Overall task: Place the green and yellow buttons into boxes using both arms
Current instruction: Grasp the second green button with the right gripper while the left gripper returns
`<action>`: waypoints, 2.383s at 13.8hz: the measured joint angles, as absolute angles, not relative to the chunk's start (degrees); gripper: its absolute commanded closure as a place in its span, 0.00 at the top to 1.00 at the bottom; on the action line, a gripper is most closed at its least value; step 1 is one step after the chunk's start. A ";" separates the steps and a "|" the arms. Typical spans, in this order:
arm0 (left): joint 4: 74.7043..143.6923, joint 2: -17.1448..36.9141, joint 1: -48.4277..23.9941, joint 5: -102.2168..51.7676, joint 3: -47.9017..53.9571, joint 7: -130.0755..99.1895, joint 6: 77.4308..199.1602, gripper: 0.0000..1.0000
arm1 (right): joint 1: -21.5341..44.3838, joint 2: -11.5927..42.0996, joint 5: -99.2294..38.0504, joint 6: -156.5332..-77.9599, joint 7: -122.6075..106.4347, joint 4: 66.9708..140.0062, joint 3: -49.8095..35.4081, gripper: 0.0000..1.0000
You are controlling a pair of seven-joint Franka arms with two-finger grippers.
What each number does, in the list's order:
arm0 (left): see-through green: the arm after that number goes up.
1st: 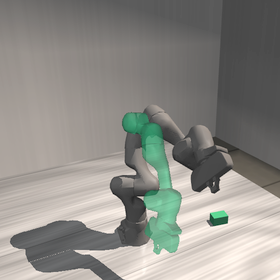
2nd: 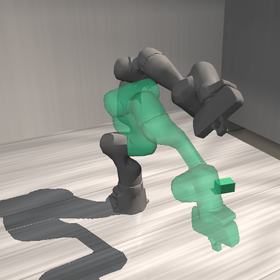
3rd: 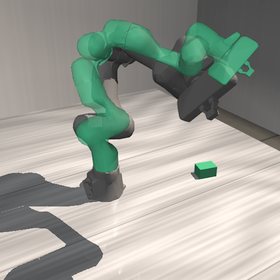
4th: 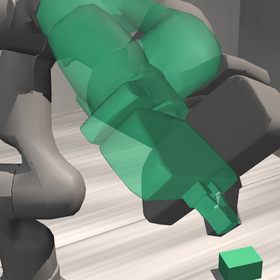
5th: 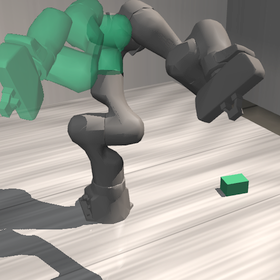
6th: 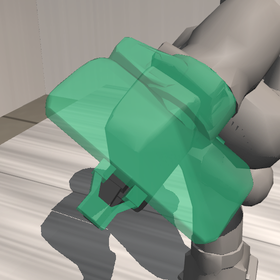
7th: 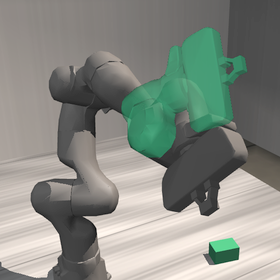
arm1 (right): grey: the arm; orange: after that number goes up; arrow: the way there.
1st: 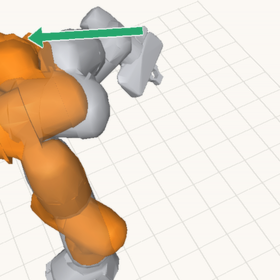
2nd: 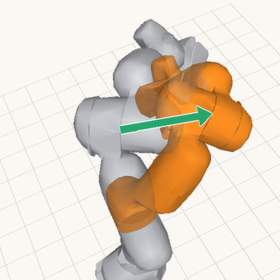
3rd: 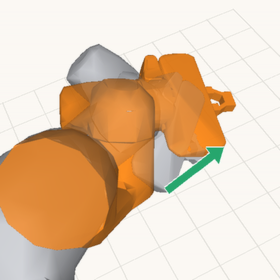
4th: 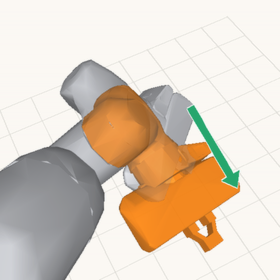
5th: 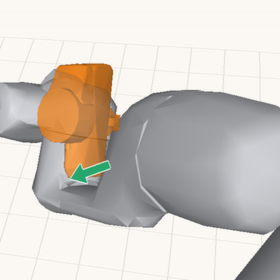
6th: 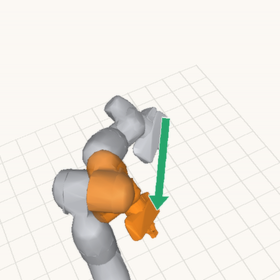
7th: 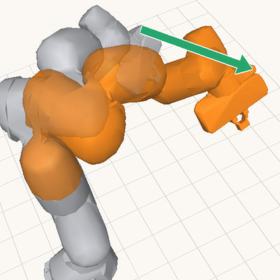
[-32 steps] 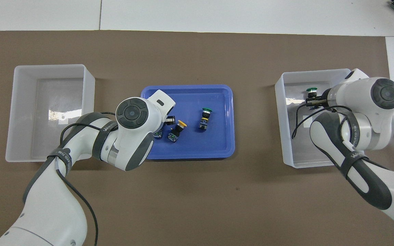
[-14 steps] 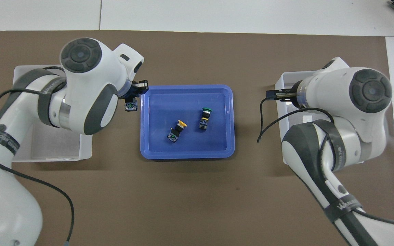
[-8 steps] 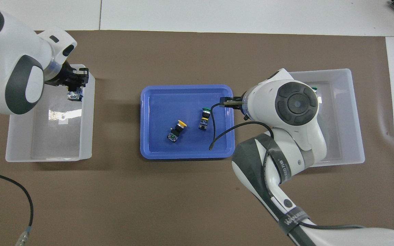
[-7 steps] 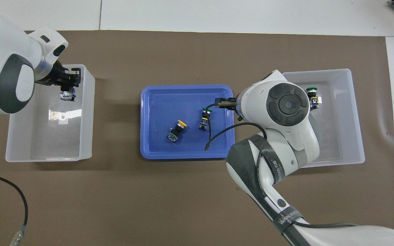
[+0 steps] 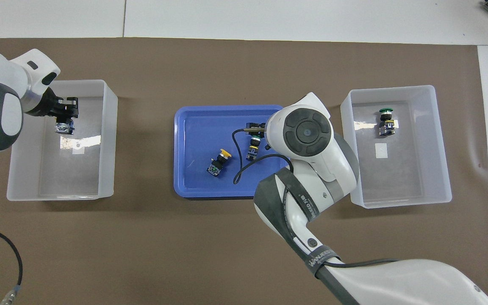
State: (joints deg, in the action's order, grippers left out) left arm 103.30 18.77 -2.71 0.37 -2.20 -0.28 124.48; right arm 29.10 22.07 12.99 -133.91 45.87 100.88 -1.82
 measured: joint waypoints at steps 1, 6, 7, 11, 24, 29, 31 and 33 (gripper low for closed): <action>105.17 18.79 -2.72 0.37 -2.12 -0.28 126.45 0.00 | 29.94 23.31 15.02 -134.49 48.14 100.87 -1.82 1.00; 111.88 18.86 -2.72 0.37 -2.07 -0.28 134.97 0.00 | 31.00 27.19 17.78 -138.06 51.26 101.36 -1.62 0.80; 112.42 18.86 -2.72 0.37 -2.05 -0.28 135.55 0.19 | 31.00 27.23 17.78 -138.87 51.26 101.92 -1.56 0.55; 112.14 18.77 -2.80 0.37 -1.85 -0.28 135.52 0.67 | 31.00 27.23 17.79 -140.23 51.26 103.38 -1.53 0.00; 92.95 18.73 -11.02 -0.16 -1.19 -6.18 117.22 0.62 | 26.04 21.40 17.82 -136.62 47.69 103.32 -1.02 0.00; 94.85 19.30 -21.71 -1.60 -0.81 -15.39 120.19 0.62 | 19.70 14.65 16.52 -129.90 35.28 103.24 -1.02 0.00; 97.54 19.37 -24.53 -2.71 -0.78 -15.72 123.64 0.62 | 16.43 12.95 14.80 -127.98 28.18 103.24 -0.99 0.00; 99.92 19.47 -26.64 -2.92 -0.79 -15.71 126.24 0.63 | 12.71 11.88 12.46 -126.48 20.05 103.24 -0.97 0.00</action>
State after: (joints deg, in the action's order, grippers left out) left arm 99.92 19.47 -26.64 -2.92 -0.79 -15.71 126.24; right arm 12.71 11.88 12.46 -126.48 20.05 103.24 -0.97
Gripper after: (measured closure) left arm 0.379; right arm 0.683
